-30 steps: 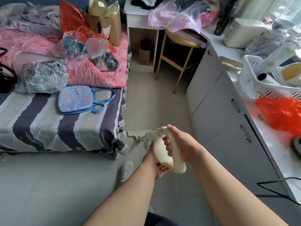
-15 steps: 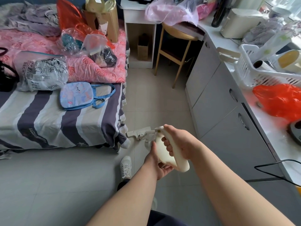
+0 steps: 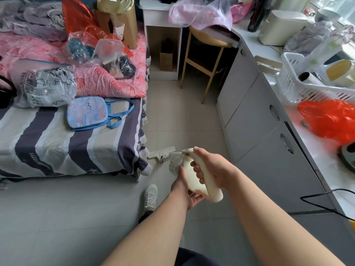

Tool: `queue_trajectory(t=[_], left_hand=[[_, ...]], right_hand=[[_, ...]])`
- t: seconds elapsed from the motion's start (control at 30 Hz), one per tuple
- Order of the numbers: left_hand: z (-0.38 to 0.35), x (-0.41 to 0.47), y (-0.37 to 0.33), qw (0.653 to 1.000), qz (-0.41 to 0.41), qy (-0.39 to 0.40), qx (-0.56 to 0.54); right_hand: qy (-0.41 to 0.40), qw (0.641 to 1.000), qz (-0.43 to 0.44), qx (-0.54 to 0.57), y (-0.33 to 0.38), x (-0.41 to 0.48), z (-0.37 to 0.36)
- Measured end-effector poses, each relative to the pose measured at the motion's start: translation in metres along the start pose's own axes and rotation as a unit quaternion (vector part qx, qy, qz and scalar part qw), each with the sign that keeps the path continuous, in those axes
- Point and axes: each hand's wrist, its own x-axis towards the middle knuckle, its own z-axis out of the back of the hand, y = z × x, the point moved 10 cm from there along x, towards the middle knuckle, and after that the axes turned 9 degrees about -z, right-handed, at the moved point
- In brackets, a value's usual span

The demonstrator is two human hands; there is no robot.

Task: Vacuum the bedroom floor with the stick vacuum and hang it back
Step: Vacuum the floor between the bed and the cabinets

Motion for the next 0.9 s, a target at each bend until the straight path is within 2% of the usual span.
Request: queue_trajectory(t=[0.37,0.6,0.9], left_hand=[[-0.009,0.036,-0.055,1.000,-0.015,-0.012,-0.006],[-0.022,0.056,-0.087,1.000,-0.007,-0.009,-0.007],[-0.030,0.040,-0.067,1.000,0.002,-0.002,-0.015]], right_hand=[[-0.008,0.999,0.001,0.035,0.050,0.037,-0.012],[0.007,1.000,-0.009,0.017,0.083,0.054,-0.023],[0.010,1.000,0.015,-0.013,0.077,0.037,-0.007]])
